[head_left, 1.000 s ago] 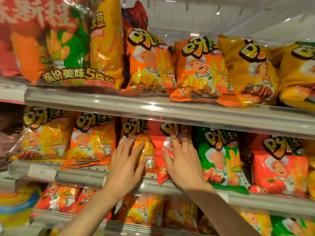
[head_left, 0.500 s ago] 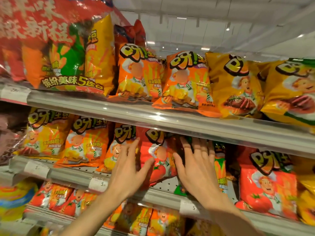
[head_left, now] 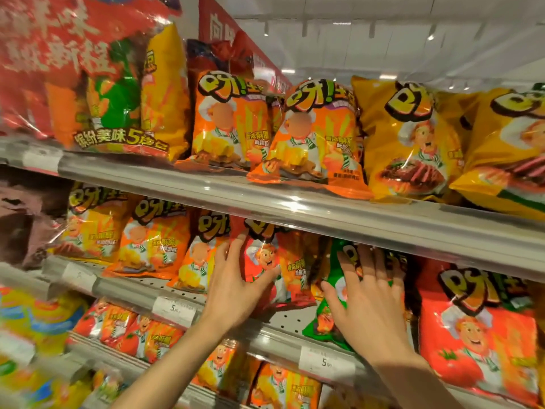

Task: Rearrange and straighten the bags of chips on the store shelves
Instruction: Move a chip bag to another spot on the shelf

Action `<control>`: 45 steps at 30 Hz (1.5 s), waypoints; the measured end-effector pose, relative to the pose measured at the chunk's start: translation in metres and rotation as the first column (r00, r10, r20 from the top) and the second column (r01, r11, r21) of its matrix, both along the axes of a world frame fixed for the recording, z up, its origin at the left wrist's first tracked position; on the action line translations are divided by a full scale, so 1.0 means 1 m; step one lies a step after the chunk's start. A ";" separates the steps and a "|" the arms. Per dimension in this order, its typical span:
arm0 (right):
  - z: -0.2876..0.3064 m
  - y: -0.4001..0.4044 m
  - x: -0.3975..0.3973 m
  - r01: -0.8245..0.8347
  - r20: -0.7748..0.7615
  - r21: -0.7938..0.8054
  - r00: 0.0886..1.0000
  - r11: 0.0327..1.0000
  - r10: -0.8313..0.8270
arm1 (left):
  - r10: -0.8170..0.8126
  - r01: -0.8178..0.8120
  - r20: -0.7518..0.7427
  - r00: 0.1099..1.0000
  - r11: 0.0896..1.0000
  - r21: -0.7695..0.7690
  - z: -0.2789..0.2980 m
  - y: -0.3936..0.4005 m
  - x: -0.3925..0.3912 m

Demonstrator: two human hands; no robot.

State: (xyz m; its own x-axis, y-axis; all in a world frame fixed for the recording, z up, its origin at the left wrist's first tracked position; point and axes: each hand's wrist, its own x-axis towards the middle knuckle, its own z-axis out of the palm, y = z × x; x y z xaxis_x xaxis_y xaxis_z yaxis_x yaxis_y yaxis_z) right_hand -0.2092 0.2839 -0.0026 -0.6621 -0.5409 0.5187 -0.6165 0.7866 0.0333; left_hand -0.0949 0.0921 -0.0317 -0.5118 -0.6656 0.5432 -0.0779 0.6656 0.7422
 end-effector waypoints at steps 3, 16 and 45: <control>0.000 0.000 0.000 -0.018 0.032 -0.027 0.999 0.999 0.019 | -0.073 0.082 -0.082 0.994 0.990 0.117 0.004 -0.008 0.012; 0.003 -0.100 0.049 -0.365 -0.121 -0.191 0.930 0.911 0.347 | -0.155 0.185 -0.169 0.973 0.966 0.180 0.006 -0.122 0.130; 0.008 -0.461 0.214 -0.156 0.254 -0.104 0.951 0.982 0.178 | -0.108 0.107 -0.052 0.993 0.994 -0.020 -0.006 -0.417 0.367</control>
State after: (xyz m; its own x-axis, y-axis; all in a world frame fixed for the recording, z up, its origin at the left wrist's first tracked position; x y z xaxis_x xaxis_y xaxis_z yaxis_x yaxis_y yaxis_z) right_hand 0.0052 -0.1773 0.0054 -0.6845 -0.6179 0.3868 -0.7174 0.6653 -0.2068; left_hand 0.2722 -0.3246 -0.0376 -0.5501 -0.5989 0.5820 0.0338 0.6804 0.7321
